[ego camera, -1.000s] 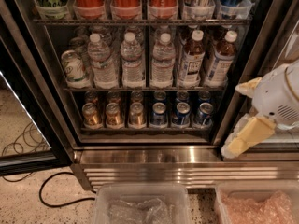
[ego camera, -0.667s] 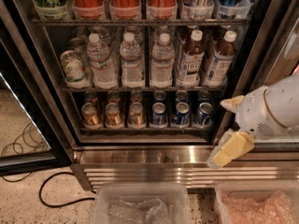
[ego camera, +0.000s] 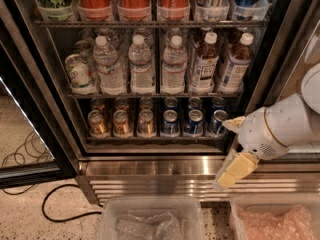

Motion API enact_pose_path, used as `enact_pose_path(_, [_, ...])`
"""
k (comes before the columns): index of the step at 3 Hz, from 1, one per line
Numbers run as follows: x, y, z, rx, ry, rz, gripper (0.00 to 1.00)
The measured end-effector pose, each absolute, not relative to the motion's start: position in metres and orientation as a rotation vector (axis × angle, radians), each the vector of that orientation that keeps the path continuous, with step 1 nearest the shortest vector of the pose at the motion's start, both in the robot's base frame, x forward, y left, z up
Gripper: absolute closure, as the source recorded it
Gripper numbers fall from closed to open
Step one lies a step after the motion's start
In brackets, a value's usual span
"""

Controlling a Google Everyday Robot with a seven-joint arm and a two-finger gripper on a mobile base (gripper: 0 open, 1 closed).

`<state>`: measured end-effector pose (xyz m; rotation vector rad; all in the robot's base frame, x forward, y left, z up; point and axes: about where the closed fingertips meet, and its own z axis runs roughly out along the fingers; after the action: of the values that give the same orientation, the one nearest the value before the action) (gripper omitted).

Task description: Pick orange can from bottom shelf of fridge

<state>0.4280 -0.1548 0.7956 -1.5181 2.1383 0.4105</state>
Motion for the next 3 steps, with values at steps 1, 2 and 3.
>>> enact_pose_path(1, [0.415, -0.166, 0.813, -1.513, 2.121, 0.338, 0.00])
enact_pose_path(2, [0.405, -0.148, 0.798, -1.439, 2.111, 0.371, 0.00])
enact_pose_path(3, [0.410, -0.112, 0.761, -1.332, 2.086, 0.474, 0.00])
